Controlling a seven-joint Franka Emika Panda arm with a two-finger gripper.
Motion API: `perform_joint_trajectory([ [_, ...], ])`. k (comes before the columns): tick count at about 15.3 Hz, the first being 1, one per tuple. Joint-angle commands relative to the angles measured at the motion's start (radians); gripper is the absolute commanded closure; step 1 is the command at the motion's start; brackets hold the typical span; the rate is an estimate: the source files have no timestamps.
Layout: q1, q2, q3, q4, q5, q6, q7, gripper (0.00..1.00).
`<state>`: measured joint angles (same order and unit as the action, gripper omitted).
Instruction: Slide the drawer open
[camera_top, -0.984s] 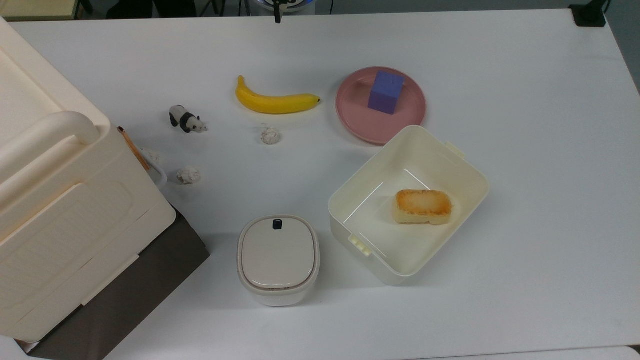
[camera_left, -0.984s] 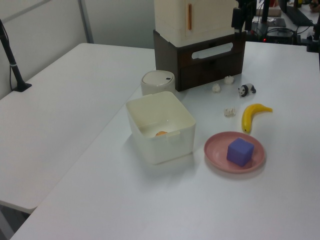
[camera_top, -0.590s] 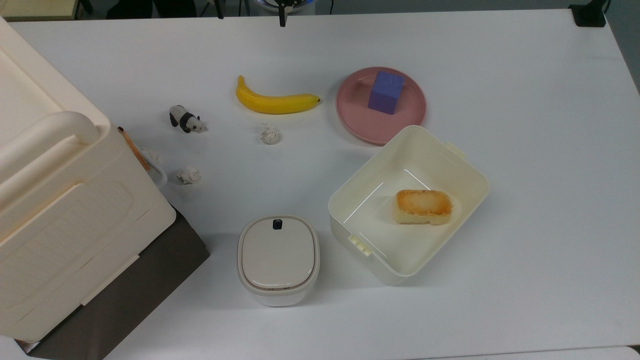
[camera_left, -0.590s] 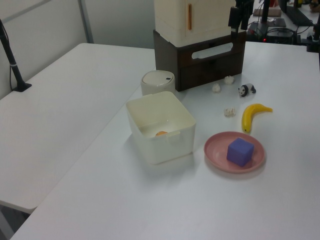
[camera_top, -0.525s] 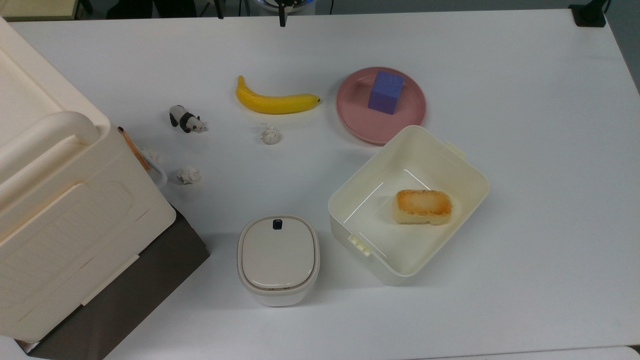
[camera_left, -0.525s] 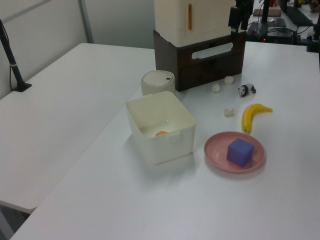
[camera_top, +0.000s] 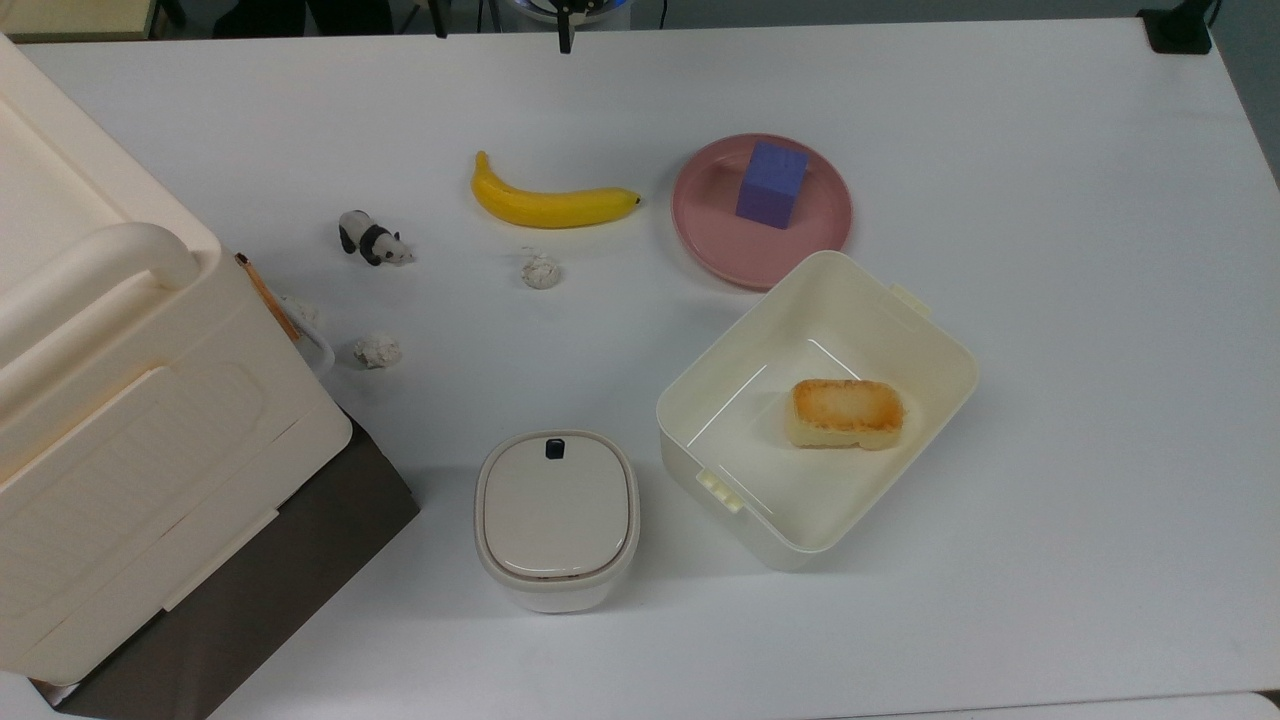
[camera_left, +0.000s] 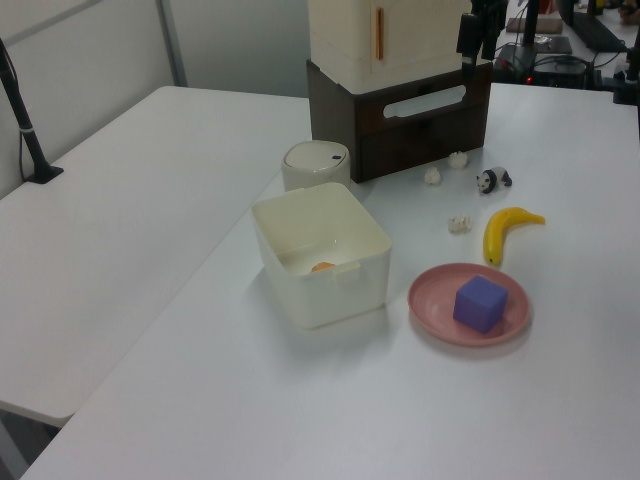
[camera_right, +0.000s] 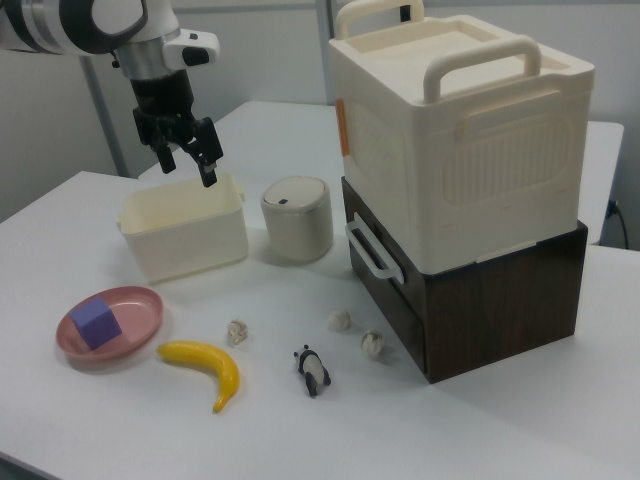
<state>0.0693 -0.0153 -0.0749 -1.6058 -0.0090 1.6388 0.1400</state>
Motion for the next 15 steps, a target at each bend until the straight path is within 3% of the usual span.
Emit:
perform_joint_trajectory([
  [1, -0.006, -0.009, 0.006, -0.006, 0.02, 0.003, -0.022, 0.0],
  [6, -0.006, -0.011, 0.006, -0.006, 0.008, -0.027, -0.057, 0.0],
  [9, -0.006, -0.012, 0.004, -0.003, 0.003, -0.03, -0.151, 0.0],
  [15, -0.029, -0.014, 0.004, -0.005, 0.003, -0.059, -0.152, 0.0],
])
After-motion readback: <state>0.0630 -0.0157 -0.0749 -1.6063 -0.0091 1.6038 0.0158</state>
